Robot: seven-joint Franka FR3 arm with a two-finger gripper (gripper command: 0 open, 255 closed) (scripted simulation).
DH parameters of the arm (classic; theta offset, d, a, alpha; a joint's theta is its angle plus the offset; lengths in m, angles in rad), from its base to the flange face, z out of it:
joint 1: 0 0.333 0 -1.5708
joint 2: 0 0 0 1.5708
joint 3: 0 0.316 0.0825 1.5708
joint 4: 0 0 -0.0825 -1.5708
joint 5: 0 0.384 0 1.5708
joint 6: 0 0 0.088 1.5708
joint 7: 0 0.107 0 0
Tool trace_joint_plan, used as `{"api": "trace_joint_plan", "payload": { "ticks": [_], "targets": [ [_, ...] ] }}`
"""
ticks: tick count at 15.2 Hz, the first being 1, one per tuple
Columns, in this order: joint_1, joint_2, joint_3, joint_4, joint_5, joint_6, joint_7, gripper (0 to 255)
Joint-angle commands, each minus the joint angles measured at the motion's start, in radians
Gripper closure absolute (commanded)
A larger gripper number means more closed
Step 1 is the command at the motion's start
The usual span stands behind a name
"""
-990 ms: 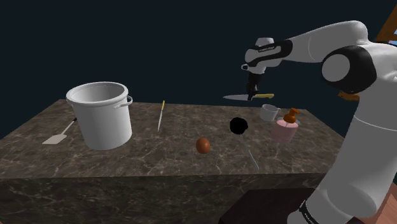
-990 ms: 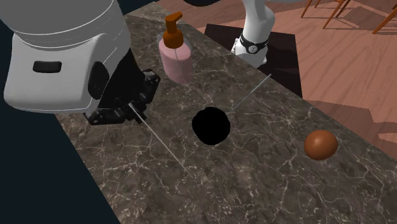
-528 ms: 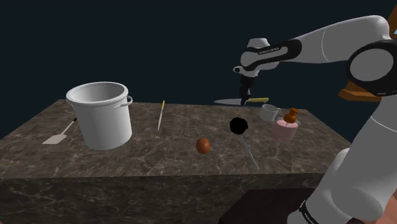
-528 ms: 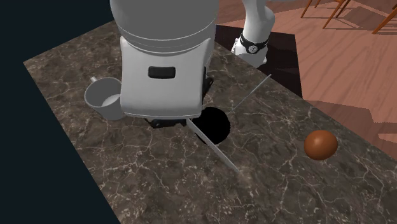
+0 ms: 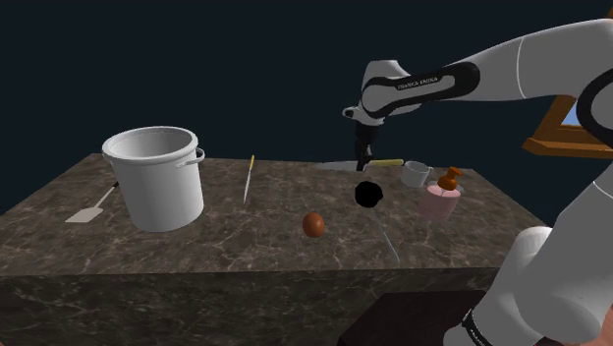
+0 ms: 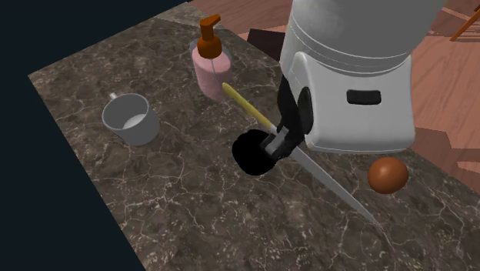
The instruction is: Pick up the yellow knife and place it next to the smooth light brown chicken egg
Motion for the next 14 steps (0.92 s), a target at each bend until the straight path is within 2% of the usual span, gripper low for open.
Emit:
{"api": "trace_joint_plan", "payload": {
  "ticks": [1, 7, 14],
  "targets": [
    [0.022, -0.021, 0.028, -0.017, -0.004, -0.005, 0.053, 255],
    [0.087, -0.05, 0.112, -0.05, 0.002, -0.005, 0.2, 255],
    [0.086, -0.019, 0.109, -0.114, 0.006, 0.09, 0.197, 255]
  ]
}}
